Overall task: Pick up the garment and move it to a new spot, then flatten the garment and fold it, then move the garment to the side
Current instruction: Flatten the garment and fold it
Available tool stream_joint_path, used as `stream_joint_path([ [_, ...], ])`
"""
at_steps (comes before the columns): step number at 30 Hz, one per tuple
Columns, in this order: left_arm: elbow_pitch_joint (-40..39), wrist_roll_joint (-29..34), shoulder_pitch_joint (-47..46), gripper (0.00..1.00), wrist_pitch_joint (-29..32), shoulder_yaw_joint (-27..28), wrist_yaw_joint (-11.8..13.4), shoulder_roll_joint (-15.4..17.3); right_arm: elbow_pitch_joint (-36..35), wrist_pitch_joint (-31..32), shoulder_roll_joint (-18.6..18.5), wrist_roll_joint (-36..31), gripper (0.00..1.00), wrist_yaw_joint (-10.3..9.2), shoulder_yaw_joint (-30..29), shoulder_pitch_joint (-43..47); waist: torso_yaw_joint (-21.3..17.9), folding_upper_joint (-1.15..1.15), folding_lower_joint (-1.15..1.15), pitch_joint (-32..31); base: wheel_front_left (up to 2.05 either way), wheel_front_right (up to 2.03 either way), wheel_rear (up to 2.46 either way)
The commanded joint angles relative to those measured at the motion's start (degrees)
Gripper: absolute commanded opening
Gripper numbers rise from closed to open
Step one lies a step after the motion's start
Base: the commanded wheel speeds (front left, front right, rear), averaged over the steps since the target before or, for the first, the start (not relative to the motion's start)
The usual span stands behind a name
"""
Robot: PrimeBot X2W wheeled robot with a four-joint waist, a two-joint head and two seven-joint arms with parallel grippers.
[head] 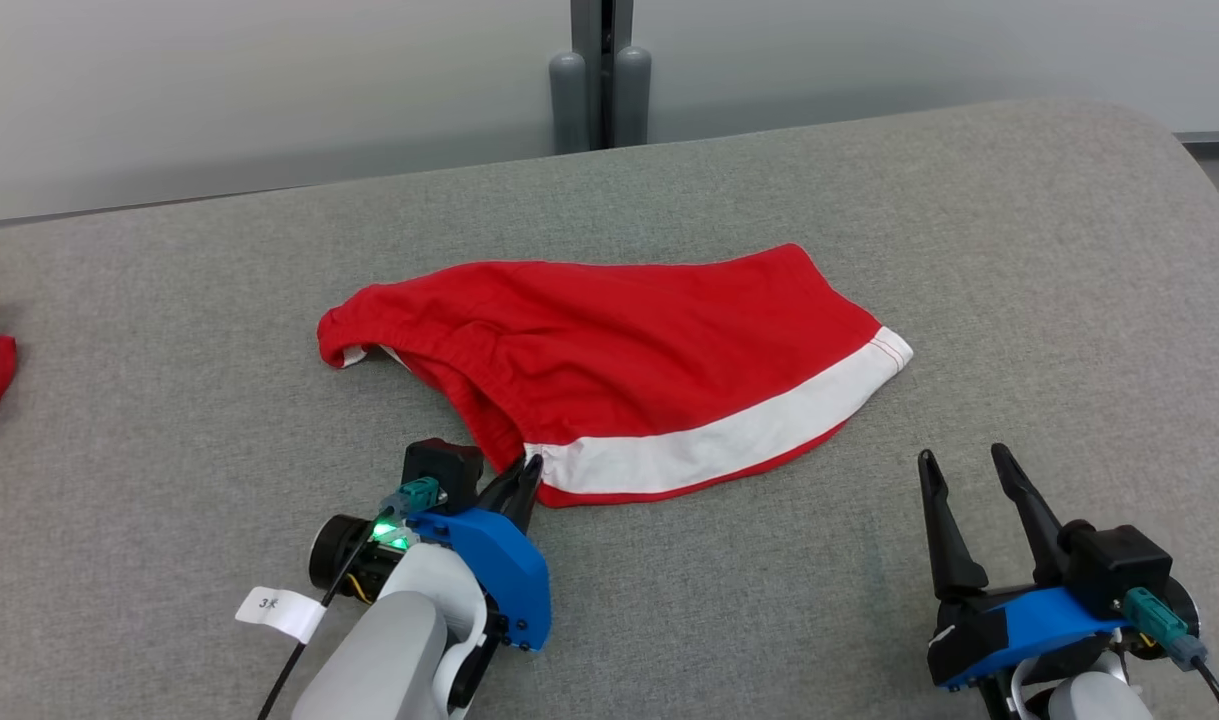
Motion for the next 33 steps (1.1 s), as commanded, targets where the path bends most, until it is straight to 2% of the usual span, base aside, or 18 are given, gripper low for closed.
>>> stream_joint_path([
  [1,0.20,-0.46,-0.78,0.00,-0.55,-0.80,-0.20,-0.09,-0.04,-0.20,-0.18,0.15,1.00,0.01,-0.39,-0.89,0.32,0.00,-0.01,-0.12,0.00,0.00,0.00],
  [16,4.41,-1.80,-3.29,0.00,-4.43,-6.17,-0.58,-0.20,0.77,-0.20,-0.18,-2.13,1.00,0.01,-1.84,-2.91,1.40,0.00,-0.01,-0.68,0.00,0.00,0.00],
  [20,5.03,-2.28,-3.01,0.00,-7.03,-5.09,-0.01,1.83,1.91,-0.19,-0.17,-5.86,1.00,0.01,-3.38,-4.92,1.67,0.00,-0.01,0.08,0.00,0.00,0.00],
  [26,5.01,-4.11,-1.14,0.00,-10.06,-2.37,1.59,3.95,11.45,0.02,-1.16,-13.01,1.00,0.01,-6.34,-9.71,3.20,0.00,-0.01,0.56,0.00,0.00,0.00],
  [33,4.35,-5.29,-0.23,0.00,-10.87,-1.83,2.01,4.54,23.63,0.84,-3.42,-13.74,1.00,0.01,-3.53,-16.28,4.64,0.00,-0.01,0.72,0.00,0.00,0.00],
])
